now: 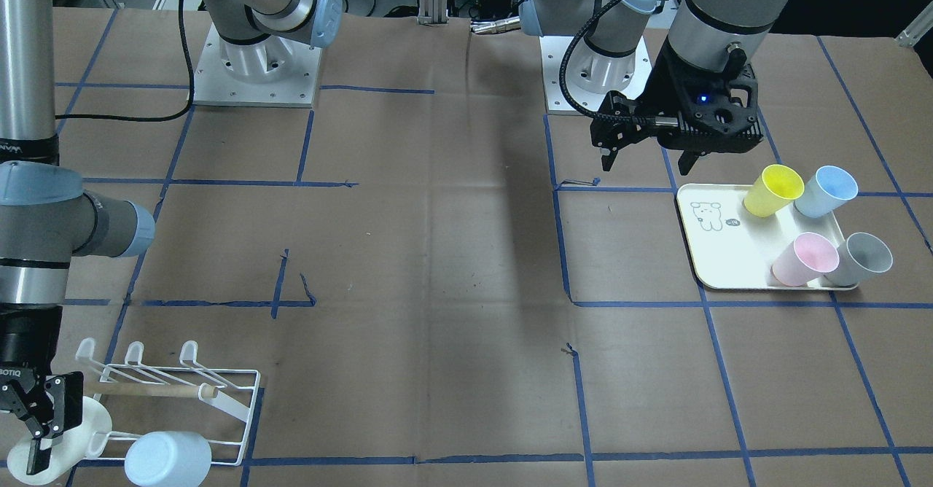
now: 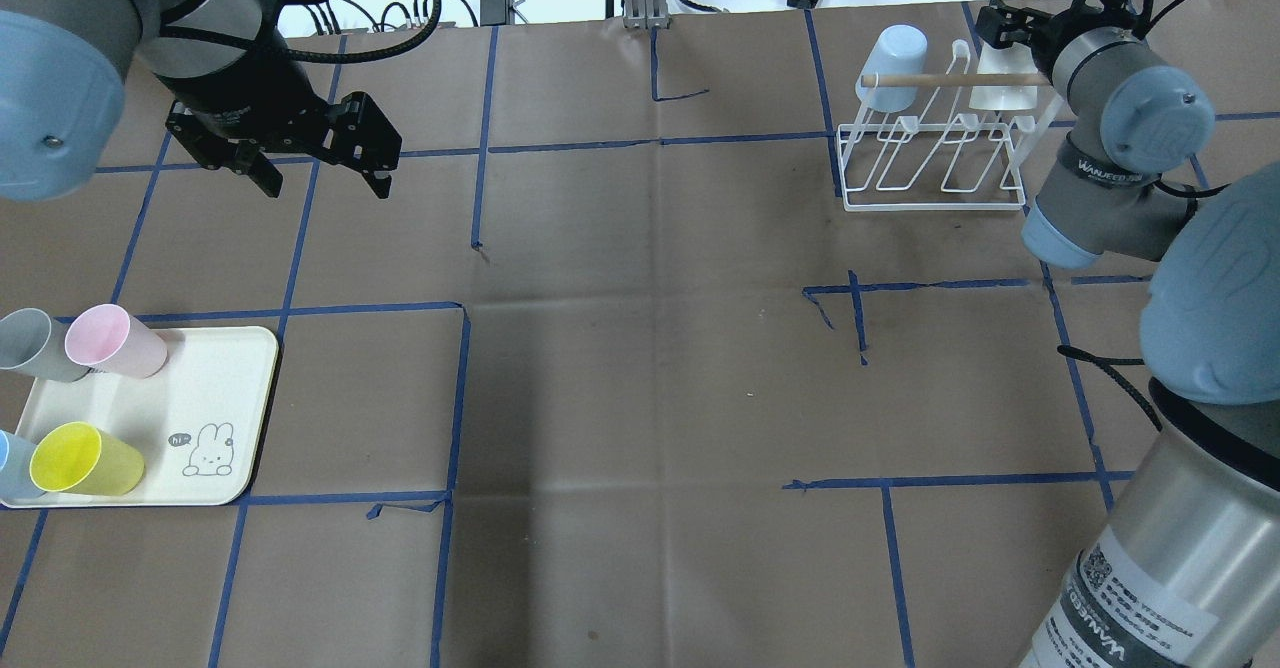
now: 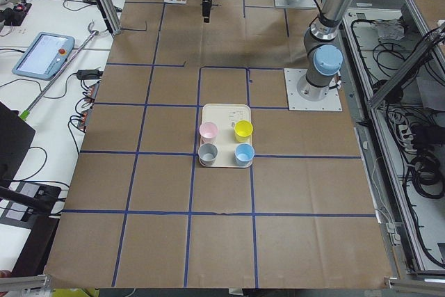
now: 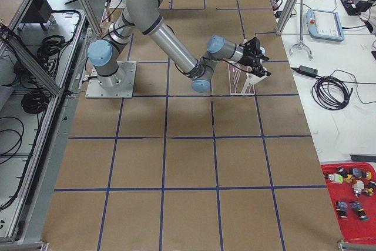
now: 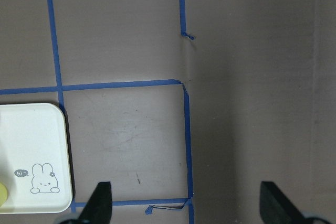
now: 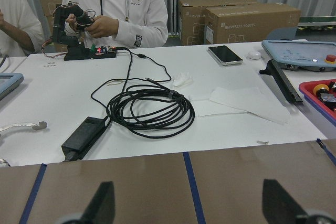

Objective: Transfer IKEA cup to right arm and place on rack

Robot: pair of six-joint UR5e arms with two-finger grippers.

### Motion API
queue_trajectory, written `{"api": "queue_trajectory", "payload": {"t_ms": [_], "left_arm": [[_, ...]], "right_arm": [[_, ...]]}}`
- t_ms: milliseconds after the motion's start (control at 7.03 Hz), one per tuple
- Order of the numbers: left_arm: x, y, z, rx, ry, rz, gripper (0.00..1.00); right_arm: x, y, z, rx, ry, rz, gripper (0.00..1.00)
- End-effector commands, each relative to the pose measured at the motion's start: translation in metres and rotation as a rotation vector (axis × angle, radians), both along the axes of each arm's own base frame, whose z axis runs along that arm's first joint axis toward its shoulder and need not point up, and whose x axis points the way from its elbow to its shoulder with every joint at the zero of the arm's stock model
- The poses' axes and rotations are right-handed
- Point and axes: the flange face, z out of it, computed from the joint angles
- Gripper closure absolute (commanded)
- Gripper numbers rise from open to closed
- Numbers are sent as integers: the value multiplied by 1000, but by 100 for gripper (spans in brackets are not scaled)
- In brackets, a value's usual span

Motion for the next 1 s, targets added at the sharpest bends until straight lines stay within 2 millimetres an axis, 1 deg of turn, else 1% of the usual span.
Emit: {"api": "queue_trajectory", "payload": {"t_ms": [0, 142, 285, 427, 569, 712, 854], "left_arm": [[-2, -1, 0, -7, 2, 5, 0], [-2, -1, 0, -7, 2, 3, 0], [-2, 0, 0, -7, 2, 3, 0], [-2, 0, 1, -8, 2, 3, 0], [-2, 0, 0, -7, 2, 3, 0], [-2, 0, 1, -8, 2, 5, 0], [-2, 0, 1, -8, 1, 6, 0]], "right_arm": [[5, 3, 26, -35, 10, 11, 0], [7, 6, 41, -43, 13, 13, 0], [7, 7, 57, 0, -2, 13, 0], [11, 15, 88, 58, -21, 13, 0], [13, 22, 115, 178, -59, 12, 0], [17, 36, 146, 287, -93, 8, 0], [25, 49, 167, 382, -130, 18, 0]]}}
